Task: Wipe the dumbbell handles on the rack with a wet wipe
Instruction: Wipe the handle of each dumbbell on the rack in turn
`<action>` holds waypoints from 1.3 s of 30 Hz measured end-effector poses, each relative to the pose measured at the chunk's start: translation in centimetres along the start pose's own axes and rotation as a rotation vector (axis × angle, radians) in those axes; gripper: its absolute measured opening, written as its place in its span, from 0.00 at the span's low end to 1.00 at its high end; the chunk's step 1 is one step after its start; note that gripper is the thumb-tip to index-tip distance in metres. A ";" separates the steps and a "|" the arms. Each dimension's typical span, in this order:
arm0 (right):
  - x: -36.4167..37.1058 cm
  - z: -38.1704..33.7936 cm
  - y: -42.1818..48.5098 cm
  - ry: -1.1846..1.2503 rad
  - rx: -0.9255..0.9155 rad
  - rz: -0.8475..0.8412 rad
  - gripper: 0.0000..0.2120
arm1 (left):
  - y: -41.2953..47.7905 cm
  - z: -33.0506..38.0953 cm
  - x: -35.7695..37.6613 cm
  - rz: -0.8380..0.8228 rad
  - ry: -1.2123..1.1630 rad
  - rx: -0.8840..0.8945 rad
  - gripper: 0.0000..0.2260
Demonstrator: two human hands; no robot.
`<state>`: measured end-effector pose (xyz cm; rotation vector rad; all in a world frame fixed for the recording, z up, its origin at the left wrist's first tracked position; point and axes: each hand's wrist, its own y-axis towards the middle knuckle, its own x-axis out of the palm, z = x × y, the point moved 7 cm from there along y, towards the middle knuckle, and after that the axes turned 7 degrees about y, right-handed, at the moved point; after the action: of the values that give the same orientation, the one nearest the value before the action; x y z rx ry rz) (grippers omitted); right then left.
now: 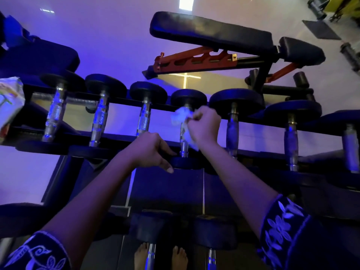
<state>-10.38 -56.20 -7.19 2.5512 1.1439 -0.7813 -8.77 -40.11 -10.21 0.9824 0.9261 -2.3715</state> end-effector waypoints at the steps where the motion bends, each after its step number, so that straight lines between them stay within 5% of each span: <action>1: 0.1 -0.4 0.9 0.037 0.013 0.022 0.04 | 0.1 0.0 0.0 -0.005 -0.007 -0.007 0.23; 9: -0.1 0.6 -3.5 -0.128 -0.093 -0.093 0.05 | 0.5 -0.3 0.0 -0.028 -0.036 -0.040 0.21; 14: -0.4 -0.8 2.4 0.037 -0.014 0.054 0.02 | 0.0 -0.2 0.2 0.020 -0.002 -0.024 0.22; 20: 0.3 1.5 -3.6 -0.142 -0.091 -0.133 0.06 | -0.1 0.3 0.4 0.061 0.178 -0.039 0.23; 26: 1.5 1.8 1.6 0.294 0.207 -0.028 0.04 | -0.2 0.3 0.6 0.065 0.190 -0.040 0.24; 30: 2.8 4.6 -2.9 0.663 0.597 -0.364 0.12 | 0.0 0.3 0.5 0.053 0.173 -0.037 0.25; 33: 2.9 4.4 -0.5 0.877 0.742 -0.321 0.11 | 0.0 0.2 0.5 0.056 0.182 -0.030 0.26; 39: 4.5 4.4 -1.7 0.891 0.757 -0.309 0.13 | -0.1 0.3 0.5 0.037 0.190 -0.019 0.26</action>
<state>-10.79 -54.17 -13.38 3.5830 1.7735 -0.0480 -9.27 -40.27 -10.37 1.2235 0.9873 -2.2640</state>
